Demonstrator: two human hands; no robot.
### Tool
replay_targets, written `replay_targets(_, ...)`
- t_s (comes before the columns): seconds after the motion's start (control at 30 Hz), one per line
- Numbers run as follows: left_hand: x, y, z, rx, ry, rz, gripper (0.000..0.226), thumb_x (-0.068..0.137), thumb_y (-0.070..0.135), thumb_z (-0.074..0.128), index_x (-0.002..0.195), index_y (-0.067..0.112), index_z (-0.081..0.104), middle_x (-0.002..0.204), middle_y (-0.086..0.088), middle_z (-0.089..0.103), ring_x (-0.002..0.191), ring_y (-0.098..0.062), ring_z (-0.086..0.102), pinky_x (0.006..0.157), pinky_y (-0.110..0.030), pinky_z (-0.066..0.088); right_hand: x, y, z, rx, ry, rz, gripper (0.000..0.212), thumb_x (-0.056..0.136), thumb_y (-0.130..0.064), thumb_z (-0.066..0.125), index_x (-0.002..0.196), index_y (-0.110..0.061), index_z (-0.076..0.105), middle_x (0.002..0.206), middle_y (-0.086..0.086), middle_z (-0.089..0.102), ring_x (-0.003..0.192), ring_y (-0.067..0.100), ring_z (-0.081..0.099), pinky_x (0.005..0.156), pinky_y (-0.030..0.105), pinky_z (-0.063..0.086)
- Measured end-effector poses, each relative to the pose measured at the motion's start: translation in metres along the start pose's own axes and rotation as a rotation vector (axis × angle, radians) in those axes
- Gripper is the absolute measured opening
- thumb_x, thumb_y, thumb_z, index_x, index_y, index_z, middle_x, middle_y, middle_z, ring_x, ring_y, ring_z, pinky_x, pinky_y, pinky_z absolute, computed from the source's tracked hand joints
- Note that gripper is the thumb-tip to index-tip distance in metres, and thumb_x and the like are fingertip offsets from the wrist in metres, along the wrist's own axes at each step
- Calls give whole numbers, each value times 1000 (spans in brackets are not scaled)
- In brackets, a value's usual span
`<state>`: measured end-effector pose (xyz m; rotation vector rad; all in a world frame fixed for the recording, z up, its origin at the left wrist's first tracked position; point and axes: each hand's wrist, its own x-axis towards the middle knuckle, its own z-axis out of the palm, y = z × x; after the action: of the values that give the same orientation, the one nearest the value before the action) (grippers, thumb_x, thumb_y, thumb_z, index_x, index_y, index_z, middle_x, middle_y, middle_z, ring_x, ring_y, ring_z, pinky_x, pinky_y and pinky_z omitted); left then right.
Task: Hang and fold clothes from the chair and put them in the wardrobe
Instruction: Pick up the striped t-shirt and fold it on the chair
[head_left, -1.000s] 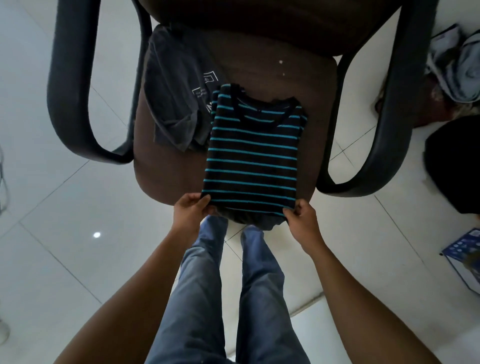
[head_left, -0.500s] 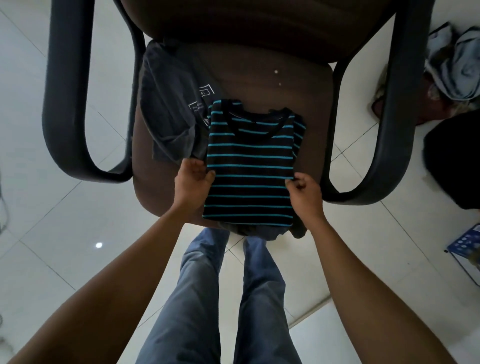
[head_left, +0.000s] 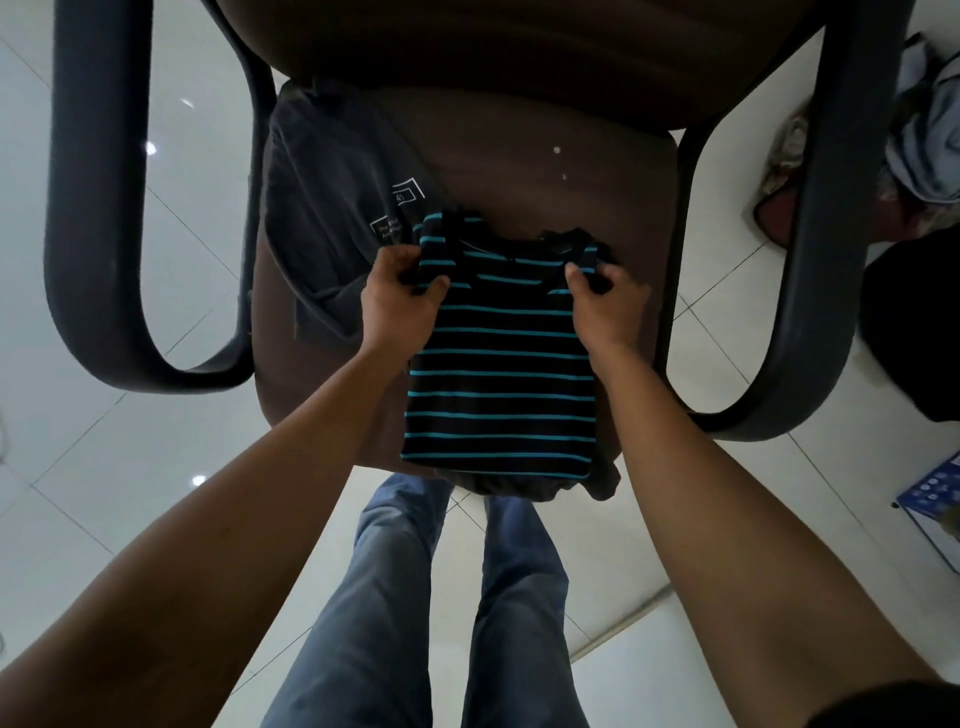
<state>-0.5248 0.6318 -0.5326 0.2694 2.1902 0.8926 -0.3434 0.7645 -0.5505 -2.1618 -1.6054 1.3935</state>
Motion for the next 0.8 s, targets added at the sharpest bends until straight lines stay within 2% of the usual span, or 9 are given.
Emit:
replay_targets(0.07,4,2,3,65,-15,40,46,80,36,76,122,26,60,118,7,66,104,-11,66,97,-38,54,1,-5,3,1,-53,-19,43,94,-39,64,129,-14,60,130,5,55,112,15,57,99,29,48)
replay_targets(0.17,6,3,6,92,-50,50,50,81,34,74,127,29,57,124,7,64,113,-13,62,103,-39,50,-1,-9,2,109,-146,-49,28,99,-32,56,121,-15,58,113,-1,64,101,12,62,83,25,50)
replay_targets(0.23,4,6,6,82,-24,78,44,84,26,71,125,29,58,120,9,66,107,-13,64,100,-37,51,-1,-7,1,139,-147,-31,25,101,-31,53,120,-14,55,108,-2,62,97,10,61,82,27,49)
replay_targets(0.33,7,10,5,79,61,114,32,86,15,69,116,23,61,117,5,64,79,-3,61,88,-25,53,2,-3,-1,45,-49,-54,31,98,-33,57,121,-12,58,115,3,65,105,18,63,93,36,53)
replay_targets(0.4,11,12,4,101,47,110,22,87,12,69,107,20,62,110,2,65,66,0,56,73,-7,47,3,-5,-4,12,3,-123,27,96,-30,63,116,-11,62,109,1,66,101,15,63,91,30,53)
replay_targets(0.47,15,15,3,135,-17,107,16,87,13,69,99,22,64,104,5,66,69,-1,58,64,-2,42,4,-6,-7,38,-23,-147,23,95,-29,65,113,-14,62,103,-5,64,96,10,62,85,24,52)
replay_targets(0.6,19,17,1,99,-109,73,27,86,4,65,92,30,67,94,14,67,83,-4,64,77,-18,52,4,-2,-12,139,-167,-36,20,96,-33,62,111,-21,54,106,-1,64,96,11,64,86,30,54)
replay_targets(0.7,20,18,-4,-57,-152,15,39,86,-7,58,96,29,70,101,9,72,95,-9,70,84,-25,59,7,-7,-17,266,-173,1,23,92,-19,70,106,-21,52,104,-1,68,92,11,68,80,26,55)
replay_targets(0.8,19,19,-6,-140,-159,-19,39,88,-9,57,107,23,71,97,0,74,91,-14,73,82,-30,61,10,-10,-18,414,-214,70,27,88,-14,75,106,-21,56,102,-2,71,92,12,71,83,30,59)
